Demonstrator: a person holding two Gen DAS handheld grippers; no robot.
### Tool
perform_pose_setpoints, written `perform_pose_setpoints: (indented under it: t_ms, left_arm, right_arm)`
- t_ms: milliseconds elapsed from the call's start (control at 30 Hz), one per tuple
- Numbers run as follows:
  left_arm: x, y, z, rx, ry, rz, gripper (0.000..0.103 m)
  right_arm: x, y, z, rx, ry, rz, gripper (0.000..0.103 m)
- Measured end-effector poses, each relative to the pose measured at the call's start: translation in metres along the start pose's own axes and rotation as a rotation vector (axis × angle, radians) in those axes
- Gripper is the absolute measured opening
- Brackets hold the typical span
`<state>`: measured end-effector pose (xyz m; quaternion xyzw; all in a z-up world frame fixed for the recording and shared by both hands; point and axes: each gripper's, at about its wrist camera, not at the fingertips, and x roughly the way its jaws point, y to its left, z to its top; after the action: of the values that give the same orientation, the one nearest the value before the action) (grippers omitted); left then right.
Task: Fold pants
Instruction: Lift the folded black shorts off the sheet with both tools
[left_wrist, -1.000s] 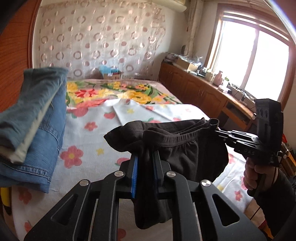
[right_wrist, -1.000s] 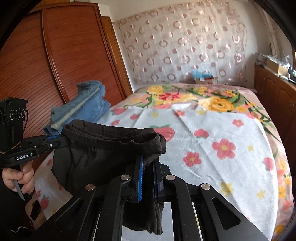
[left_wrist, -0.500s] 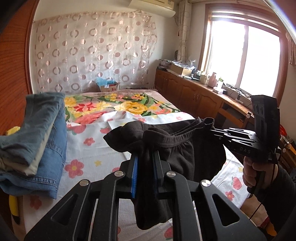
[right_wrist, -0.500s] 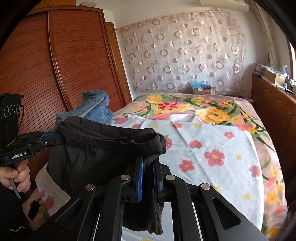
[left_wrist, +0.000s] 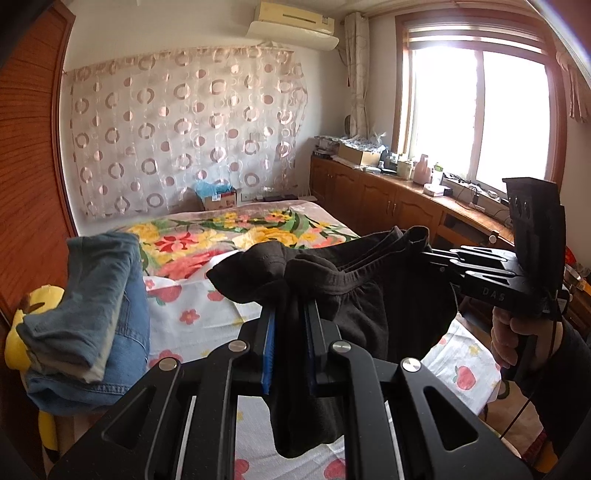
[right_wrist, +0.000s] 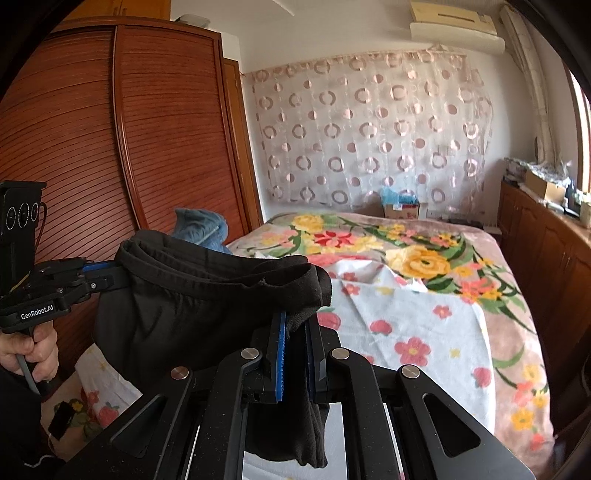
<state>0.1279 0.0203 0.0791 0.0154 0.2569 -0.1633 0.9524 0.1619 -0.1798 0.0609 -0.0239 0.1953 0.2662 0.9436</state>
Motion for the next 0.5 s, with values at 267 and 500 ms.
perform_pose_setpoints:
  t_ms: [267, 500]
  left_arm:
    - [-0.008, 0.009, 0.013, 0.003, -0.032, 0.020, 0.015]
    - [-0.012, 0.026, 0.023, -0.009, -0.051, 0.055, 0.015]
  right_arm:
    - [0.006, 0.009, 0.014, -0.045, -0.028, -0.002, 0.008]
    - [0.023, 0.011, 0.024, -0.070, -0.046, 0.034, 0.008]
